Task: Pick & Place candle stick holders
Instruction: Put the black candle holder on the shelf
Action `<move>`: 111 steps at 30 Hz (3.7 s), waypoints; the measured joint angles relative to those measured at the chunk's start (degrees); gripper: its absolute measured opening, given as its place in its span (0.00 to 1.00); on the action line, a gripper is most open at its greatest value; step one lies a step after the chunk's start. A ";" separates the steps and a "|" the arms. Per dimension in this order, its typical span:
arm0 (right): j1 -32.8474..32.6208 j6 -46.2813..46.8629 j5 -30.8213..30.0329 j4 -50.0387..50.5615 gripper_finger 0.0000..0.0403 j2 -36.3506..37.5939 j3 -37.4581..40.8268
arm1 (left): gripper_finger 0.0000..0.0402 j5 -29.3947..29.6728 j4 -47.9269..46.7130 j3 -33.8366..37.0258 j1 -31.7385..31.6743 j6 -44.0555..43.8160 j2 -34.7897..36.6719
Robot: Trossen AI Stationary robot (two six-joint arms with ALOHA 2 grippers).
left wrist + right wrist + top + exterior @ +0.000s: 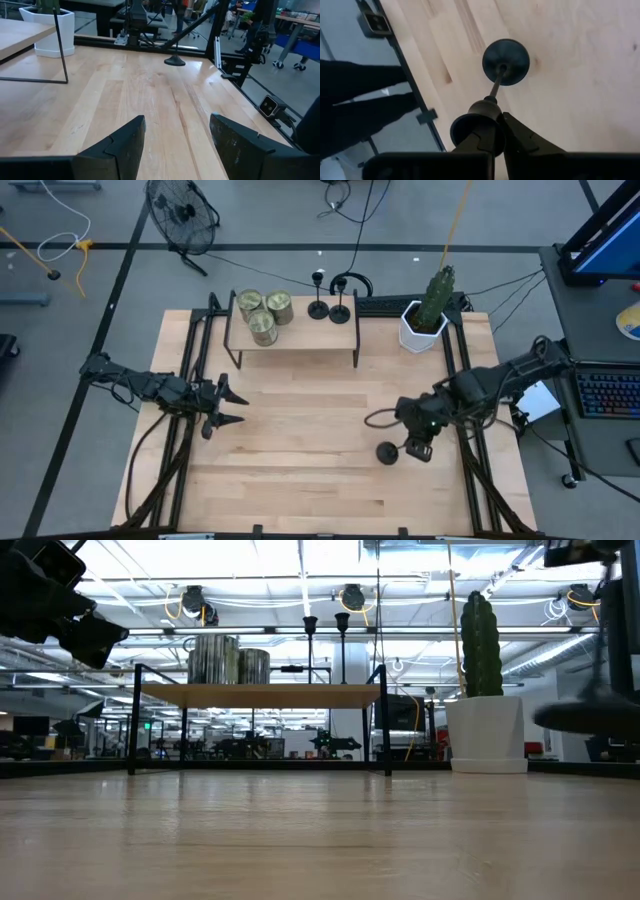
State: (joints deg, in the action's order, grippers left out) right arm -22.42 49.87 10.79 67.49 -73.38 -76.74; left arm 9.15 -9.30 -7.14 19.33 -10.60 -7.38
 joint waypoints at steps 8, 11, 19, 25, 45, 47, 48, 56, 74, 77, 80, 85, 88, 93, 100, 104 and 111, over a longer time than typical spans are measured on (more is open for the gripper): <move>6.06 -5.49 -0.25 -0.41 0.02 -1.46 -5.90 | 0.58 -0.04 0.01 0.00 -0.01 0.01 0.00; 8.08 -7.91 -0.24 -0.38 0.02 -3.27 -9.11 | 0.58 -0.08 0.00 0.00 -0.01 -0.01 0.00; 12.66 -14.32 -0.12 5.55 0.01 -11.67 -21.20 | 0.58 -0.13 0.02 0.00 -0.02 -0.03 0.00; 16.09 -18.98 -0.33 9.67 0.01 -18.41 -31.47 | 0.58 -0.13 0.01 0.00 -0.02 -0.03 0.00; 33.75 -35.11 -12.17 14.15 0.01 -23.74 -46.83 | 0.58 -0.31 0.02 0.00 0.00 -0.67 0.00; 36.18 -36.73 -12.14 13.60 0.01 -23.89 -46.83 | 0.58 -0.31 0.04 0.00 0.00 -0.67 0.00; 37.32 -37.47 -12.09 13.22 0.01 -23.93 -46.81 | 0.58 -0.31 0.04 0.00 -0.02 -0.67 0.00; 44.68 -43.35 -4.08 4.58 0.01 -23.85 -46.81 | 0.58 -0.18 0.09 0.00 -0.02 -1.52 0.00; 49.40 -47.81 -1.29 8.20 0.01 -28.04 -46.63 | 0.58 -0.09 1.37 0.00 -0.01 -2.18 -0.02; 49.75 -48.55 -1.27 6.80 0.01 -28.60 -46.65 | 0.58 -0.02 2.11 0.00 0.00 -1.96 -0.07; 50.20 -48.66 -0.91 6.53 0.01 -28.69 -46.66 | 0.58 0.02 2.23 0.00 0.00 -1.94 -0.07; 50.58 -48.57 -0.15 6.53 0.02 -28.71 -46.65 | 0.58 0.02 2.25 0.00 0.00 -1.91 -0.07; 50.58 -48.64 -0.06 6.53 0.03 -28.68 -46.65 | 0.58 0.02 2.27 0.00 -0.01 -2.04 -0.09; 50.58 -48.64 -0.02 6.77 0.03 -28.68 -46.67 | 0.58 0.02 2.27 0.00 -0.01 -2.13 -0.09; 50.58 -48.62 0.00 7.44 0.03 -28.66 -46.70 | 0.58 0.02 2.29 0.00 0.00 -2.20 -0.11; 50.61 -48.62 0.00 7.89 0.03 -28.68 -47.14 | 0.58 0.20 2.29 0.00 0.00 -2.44 -0.11; 50.76 -49.08 -0.04 7.95 0.04 -28.60 -48.97 | 0.58 0.33 2.29 0.00 -0.01 -2.64 -0.11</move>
State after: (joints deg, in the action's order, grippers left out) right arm 28.34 0.80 10.74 75.44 -101.98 -125.71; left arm 9.47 -7.01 -7.14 19.32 -13.23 -7.49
